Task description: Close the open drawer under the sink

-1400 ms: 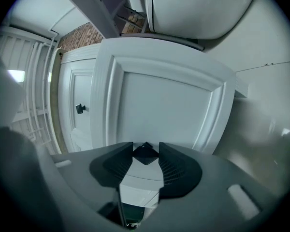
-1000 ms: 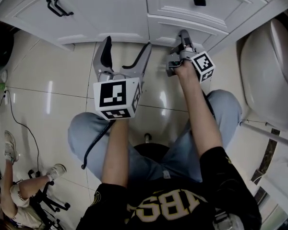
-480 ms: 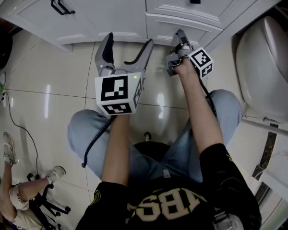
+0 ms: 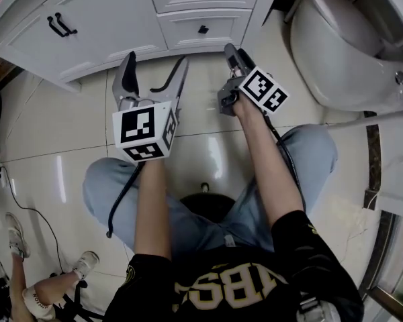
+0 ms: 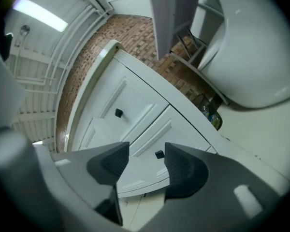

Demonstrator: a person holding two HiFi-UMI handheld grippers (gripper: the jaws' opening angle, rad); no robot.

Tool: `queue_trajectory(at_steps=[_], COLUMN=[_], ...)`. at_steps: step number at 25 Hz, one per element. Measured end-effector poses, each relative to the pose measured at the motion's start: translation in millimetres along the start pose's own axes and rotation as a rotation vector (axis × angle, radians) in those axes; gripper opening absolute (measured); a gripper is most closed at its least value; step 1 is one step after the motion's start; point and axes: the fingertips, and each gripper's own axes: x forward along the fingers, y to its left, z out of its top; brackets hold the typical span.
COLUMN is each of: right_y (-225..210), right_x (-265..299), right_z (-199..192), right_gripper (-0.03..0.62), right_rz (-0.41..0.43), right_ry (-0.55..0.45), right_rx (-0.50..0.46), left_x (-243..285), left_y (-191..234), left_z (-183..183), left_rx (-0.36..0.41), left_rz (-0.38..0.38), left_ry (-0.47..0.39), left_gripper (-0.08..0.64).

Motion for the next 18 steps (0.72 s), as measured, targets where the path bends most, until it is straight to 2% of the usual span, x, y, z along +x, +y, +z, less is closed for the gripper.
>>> queue_trajectory(at_steps=[4,8,15,18], right_y=[44,86,134,135], right_x=[-42,-76,-128,-139], right_z=[19,30,59,65], right_gripper=[0.340,0.409,0.419,0.417], right_rz=[0.029,0.038,0.003,-0.025], right_ry=[-0.041,-0.065,-0.138,-0.145], right_rx=[-0.192,-0.428,-0.720,-0.782], left_x=[-28,-48,-60,-63], left_y=[-12,-13,-26,-30], left_z=[1,14,25,28], left_rx=[0.032,0.033,0.035,0.042], left_rz=[-0.027,-0.031,-0.058,-0.064], left_ry=[-0.004,-0.051,-0.087,-0.095], left_gripper=[0.451,0.449,0.448,0.446])
